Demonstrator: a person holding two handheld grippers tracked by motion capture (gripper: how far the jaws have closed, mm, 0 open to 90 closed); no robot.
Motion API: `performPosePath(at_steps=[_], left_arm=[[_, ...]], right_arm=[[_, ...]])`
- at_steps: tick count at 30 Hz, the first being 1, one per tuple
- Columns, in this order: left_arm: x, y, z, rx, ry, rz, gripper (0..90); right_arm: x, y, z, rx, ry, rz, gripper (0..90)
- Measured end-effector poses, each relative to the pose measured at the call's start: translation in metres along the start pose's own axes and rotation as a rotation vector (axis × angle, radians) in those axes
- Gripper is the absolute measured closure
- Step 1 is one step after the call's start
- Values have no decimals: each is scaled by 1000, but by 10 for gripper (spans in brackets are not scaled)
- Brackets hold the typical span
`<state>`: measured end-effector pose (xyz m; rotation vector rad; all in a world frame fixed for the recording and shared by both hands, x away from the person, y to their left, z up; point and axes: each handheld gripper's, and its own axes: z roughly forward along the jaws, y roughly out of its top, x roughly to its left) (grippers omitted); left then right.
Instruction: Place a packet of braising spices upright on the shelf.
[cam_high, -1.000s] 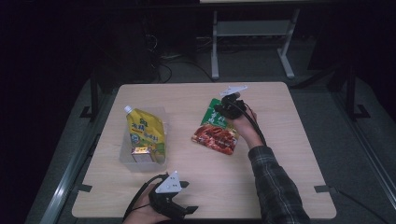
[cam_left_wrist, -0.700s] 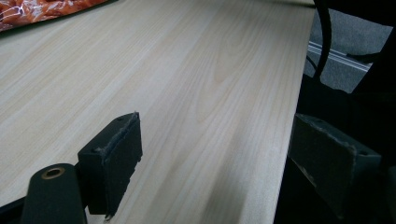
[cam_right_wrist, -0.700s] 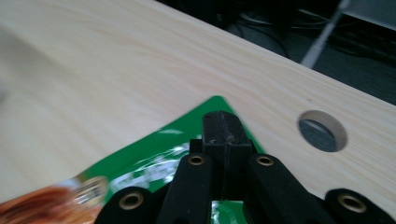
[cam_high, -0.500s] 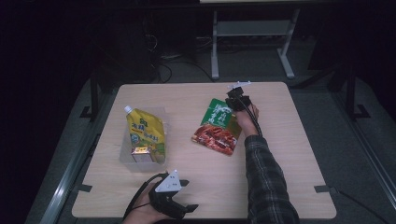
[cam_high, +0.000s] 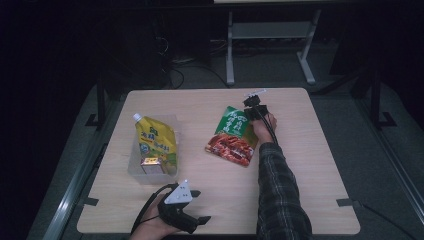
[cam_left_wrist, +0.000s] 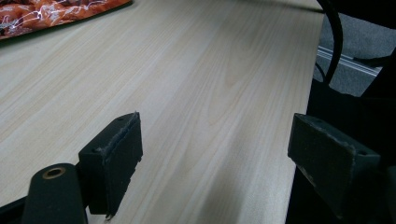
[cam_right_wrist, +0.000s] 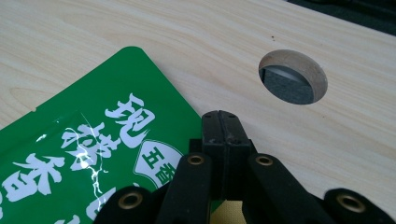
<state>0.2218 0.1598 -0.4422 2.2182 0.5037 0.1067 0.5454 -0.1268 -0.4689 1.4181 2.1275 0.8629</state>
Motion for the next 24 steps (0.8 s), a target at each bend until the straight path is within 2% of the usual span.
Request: performPosePath(at_steps=[5, 8, 11, 14, 22, 24], left_arm=[[0, 0, 0, 2, 3, 0, 172], [0, 0, 0, -1, 5, 3, 172], [0, 0, -1, -2, 6, 3, 172], [0, 0, -1, -6, 8, 0, 172], [-1, 0, -1, -5, 7, 0, 172], [-1, 0, 0, -5, 7, -3, 172]], right_arm=[[-1, -2, 1, 26, 6, -3, 900], [1, -1, 1, 33, 38, -14, 900], [5, -1, 1, 37, 44, -38, 900], [8, -1, 0, 39, 60, -77, 900], [18, -11, -9, 25, 143, -149, 900], [23, -15, -14, 27, 156, -190, 900]])
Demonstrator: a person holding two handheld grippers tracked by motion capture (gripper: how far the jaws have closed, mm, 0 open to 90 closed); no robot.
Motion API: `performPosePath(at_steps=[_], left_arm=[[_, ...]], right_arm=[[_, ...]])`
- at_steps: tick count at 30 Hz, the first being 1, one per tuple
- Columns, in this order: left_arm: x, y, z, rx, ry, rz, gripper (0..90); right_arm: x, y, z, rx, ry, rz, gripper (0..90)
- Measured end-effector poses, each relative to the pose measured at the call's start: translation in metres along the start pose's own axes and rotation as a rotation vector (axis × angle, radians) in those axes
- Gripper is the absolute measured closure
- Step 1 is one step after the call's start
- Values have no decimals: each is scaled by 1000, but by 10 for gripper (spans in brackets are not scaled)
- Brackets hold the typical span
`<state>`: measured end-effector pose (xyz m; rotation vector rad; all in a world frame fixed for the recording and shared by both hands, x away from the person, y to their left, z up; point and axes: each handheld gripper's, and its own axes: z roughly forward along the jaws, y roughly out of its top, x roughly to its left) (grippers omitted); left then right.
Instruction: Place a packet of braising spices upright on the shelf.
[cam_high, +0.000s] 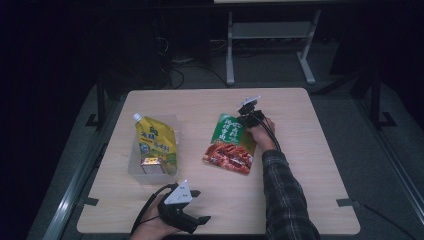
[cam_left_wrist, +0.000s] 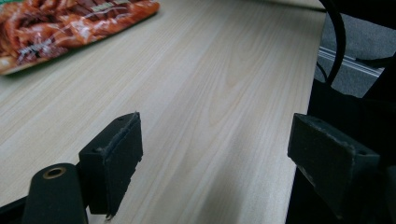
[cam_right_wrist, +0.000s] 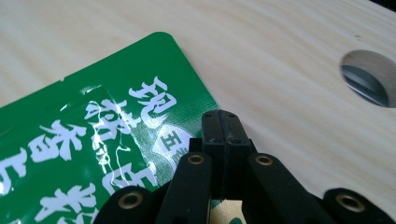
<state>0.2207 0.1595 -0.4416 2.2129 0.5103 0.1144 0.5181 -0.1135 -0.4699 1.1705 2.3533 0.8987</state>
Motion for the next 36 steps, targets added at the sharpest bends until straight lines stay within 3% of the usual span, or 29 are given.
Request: performPosePath(at_steps=[5, 8, 14, 27, 36], left_arm=[[-1, 0, 0, 0, 2, -3, 172], [0, 0, -1, -6, 4, -4, 172], [1, 1, -2, -6, 9, -7, 172], [1, 1, 0, -5, 14, -8, 172], [1, 1, 1, -2, 12, -5, 177]], right_arm=[[8, -6, -7, -5, 40, -52, 900], [18, -16, -15, -16, 91, -86, 900], [31, -32, -31, -25, 126, -144, 900], [47, -70, -70, -12, 155, -213, 900], [50, -96, -97, 12, 165, -232, 900]])
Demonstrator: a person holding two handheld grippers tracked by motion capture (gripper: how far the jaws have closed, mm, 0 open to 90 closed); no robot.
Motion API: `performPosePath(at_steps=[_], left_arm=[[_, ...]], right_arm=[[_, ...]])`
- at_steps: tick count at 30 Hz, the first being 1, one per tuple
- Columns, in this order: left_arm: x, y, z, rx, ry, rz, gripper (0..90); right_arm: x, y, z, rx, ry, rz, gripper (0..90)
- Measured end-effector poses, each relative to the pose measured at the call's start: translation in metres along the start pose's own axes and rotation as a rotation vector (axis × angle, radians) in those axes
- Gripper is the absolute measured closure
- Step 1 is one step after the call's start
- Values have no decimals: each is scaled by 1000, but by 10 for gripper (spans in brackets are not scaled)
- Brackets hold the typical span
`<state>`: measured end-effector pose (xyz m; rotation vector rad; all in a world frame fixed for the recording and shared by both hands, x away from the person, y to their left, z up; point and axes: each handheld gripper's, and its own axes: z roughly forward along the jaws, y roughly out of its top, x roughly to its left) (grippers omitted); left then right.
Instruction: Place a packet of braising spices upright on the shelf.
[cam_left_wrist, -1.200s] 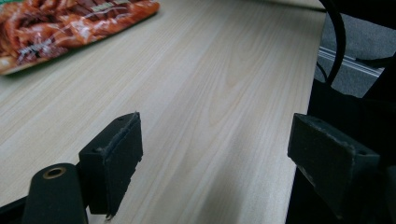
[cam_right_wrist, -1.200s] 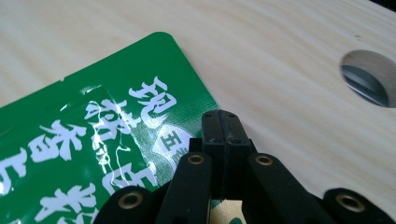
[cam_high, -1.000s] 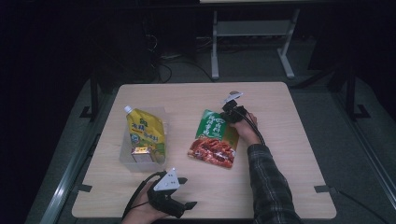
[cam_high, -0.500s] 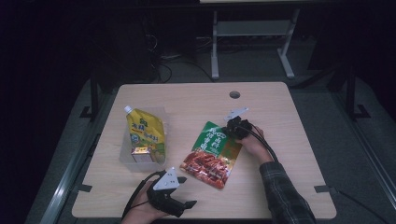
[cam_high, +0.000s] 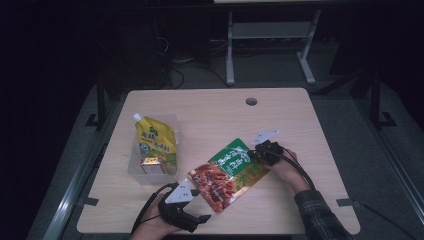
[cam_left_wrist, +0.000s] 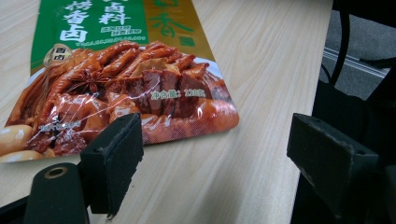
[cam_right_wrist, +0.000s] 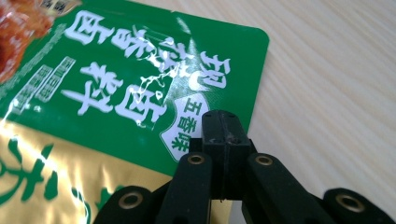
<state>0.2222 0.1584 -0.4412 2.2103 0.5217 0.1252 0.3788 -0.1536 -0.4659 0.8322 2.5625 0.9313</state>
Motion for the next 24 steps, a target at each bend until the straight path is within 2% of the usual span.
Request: performPosePath(at_steps=[6, 7, 8, 9, 13, 15, 17, 18, 20, 24], left_arm=[[1, 2, 1, -1, 3, 2, 183], [2, 5, 3, -4, 9, -2, 193], [2, 5, 3, -4, 9, -2, 198], [2, 7, 3, -7, 7, -9, 199], [5, 17, 7, -9, 14, -9, 199], [6, 23, 10, -6, 21, -5, 199], [9, 32, 15, -1, 35, 0, 195], [10, 35, 17, -2, 39, -4, 191], [12, 42, 22, 6, 48, 5, 188], [17, 51, 31, 13, 59, 8, 173]], right_arm=[[3, -7, -7, 4, -2, 6, 900], [0, -8, -8, -4, 30, 64, 899], [0, -8, -8, -4, 30, 64, 899], [-2, -7, -13, -29, 49, 99, 813], [-2, -6, -30, -75, 38, 132, 667], [-1, -7, -33, -78, 41, 136, 632], [4, -14, -45, -98, 48, 143, 502], [7, -17, -48, -100, 38, 144, 468], [11, -22, -54, -84, 45, 146, 413], [19, -32, -63, -80, 48, 146, 377]])
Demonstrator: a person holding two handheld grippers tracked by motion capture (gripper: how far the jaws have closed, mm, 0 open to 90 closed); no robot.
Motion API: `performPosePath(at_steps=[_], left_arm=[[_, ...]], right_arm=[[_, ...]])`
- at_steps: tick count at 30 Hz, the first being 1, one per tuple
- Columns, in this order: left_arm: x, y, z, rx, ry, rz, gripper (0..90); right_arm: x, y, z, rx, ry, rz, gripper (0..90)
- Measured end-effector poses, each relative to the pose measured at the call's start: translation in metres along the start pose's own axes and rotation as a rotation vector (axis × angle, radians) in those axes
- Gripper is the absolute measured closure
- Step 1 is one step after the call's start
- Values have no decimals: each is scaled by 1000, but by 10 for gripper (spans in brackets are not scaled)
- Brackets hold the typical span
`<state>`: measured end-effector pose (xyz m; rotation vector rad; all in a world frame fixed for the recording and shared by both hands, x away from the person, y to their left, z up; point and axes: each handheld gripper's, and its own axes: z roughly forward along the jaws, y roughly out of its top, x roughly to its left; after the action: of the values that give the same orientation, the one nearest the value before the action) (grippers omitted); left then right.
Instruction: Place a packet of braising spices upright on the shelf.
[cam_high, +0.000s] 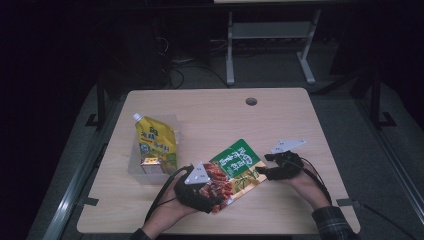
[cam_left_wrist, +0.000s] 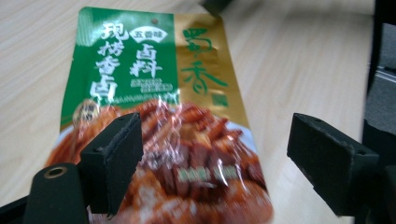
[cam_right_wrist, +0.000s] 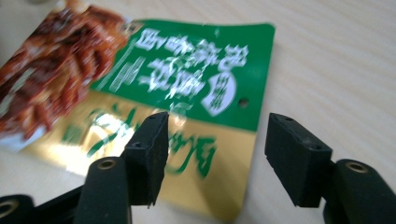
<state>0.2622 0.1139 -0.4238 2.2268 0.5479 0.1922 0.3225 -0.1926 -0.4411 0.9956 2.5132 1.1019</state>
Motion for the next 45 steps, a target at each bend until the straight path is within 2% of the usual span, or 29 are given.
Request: performPosePath(at_steps=[5, 7, 9, 11, 12, 14, 20, 22, 25, 29, 30, 31, 36, 40, 41, 43, 44, 45], left_arm=[[11, 11, 19, 21, 31, 1, 146], [16, 15, 27, 36, 36, -8, 140], [23, 17, 35, 47, 55, -15, 134], [31, 20, 46, 72, 73, -23, 131], [31, 20, 46, 72, 73, -23, 130], [40, 19, 56, 106, 92, -24, 129], [56, 18, 67, 124, 116, -52, 128], [62, 17, 72, 128, 127, -81, 128], [65, 16, 75, 129, 125, -95, 125], [73, 15, 74, 133, 144, -113, 125], [73, 15, 74, 133, 144, -113, 124], [75, 13, 75, 135, 130, -136, 123], [76, 12, 76, 141, 114, -140, 125], [73, 14, 75, 168, 114, -130, 158], [70, 16, 75, 183, 114, -112, 181], [70, 17, 74, 196, 113, -99, 238], [68, 17, 75, 194, 112, -98, 238], [67, 18, 74, 207, 109, -82, 266]], right_arm=[[14, -18, -11, 25, 26, -13, 344], [18, -23, -12, 36, 36, -27, 336], [28, -30, -15, 52, 59, -25, 325], [31, -34, -17, 52, 65, -31, 325], [31, -34, -17, 52, 65, -31, 325], [34, -38, -21, 53, 75, -29, 322], [34, -44, -27, 40, 71, -27, 322], [32, -46, -30, 32, 68, -20, 323], [31, -46, -31, 26, 66, -18, 324], [31, -47, -32, 23, 67, -19, 329], [31, -47, -32, 23, 67, -19, 329], [32, -47, -33, 21, 68, -18, 329], [33, -47, -34, 18, 69, -21, 330], [33, -47, -34, 11, 69, -23, 329], [33, -47, -34, 12, 69, -21, 329], [33, -47, -34, 14, 69, -16, 329], [33, -47, -34, 14, 69, -16, 329], [33, -47, -34, 14, 68, -17, 329]])
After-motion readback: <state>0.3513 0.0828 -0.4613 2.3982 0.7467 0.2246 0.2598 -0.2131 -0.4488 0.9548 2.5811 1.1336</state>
